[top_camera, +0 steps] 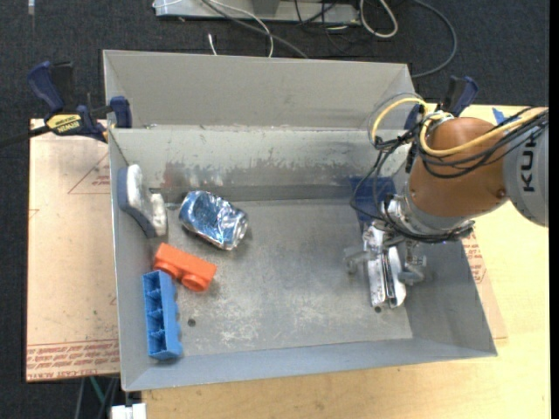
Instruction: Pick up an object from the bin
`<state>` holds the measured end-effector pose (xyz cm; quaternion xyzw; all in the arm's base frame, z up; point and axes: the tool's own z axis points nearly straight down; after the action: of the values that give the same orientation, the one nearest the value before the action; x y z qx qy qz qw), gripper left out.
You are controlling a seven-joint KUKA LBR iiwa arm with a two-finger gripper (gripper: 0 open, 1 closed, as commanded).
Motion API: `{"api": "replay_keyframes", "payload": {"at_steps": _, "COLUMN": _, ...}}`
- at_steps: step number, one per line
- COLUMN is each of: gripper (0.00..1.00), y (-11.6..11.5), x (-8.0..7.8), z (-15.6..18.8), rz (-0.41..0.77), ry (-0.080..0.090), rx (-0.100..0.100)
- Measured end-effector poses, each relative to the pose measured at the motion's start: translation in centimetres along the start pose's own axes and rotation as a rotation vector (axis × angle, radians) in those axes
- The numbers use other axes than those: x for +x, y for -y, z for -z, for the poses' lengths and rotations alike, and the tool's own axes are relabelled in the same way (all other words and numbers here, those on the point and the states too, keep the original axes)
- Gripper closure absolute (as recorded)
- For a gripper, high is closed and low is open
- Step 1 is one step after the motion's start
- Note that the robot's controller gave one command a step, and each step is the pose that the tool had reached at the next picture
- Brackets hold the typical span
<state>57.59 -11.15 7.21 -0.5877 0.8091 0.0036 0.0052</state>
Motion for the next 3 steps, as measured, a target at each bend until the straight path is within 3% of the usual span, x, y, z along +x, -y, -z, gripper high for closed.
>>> {"api": "replay_keyframes", "payload": {"at_steps": 1, "gripper": 1.00, "y": -0.7, "x": 0.0, "z": 0.3, "rz": 0.128, "ry": -0.007, "rx": 0.001}}
{"api": "replay_keyframes", "payload": {"at_steps": 3, "gripper": 1.00, "y": -0.8, "x": -0.2, "z": 2.3, "rz": 0.125, "ry": -0.003, "rx": 0.000}}
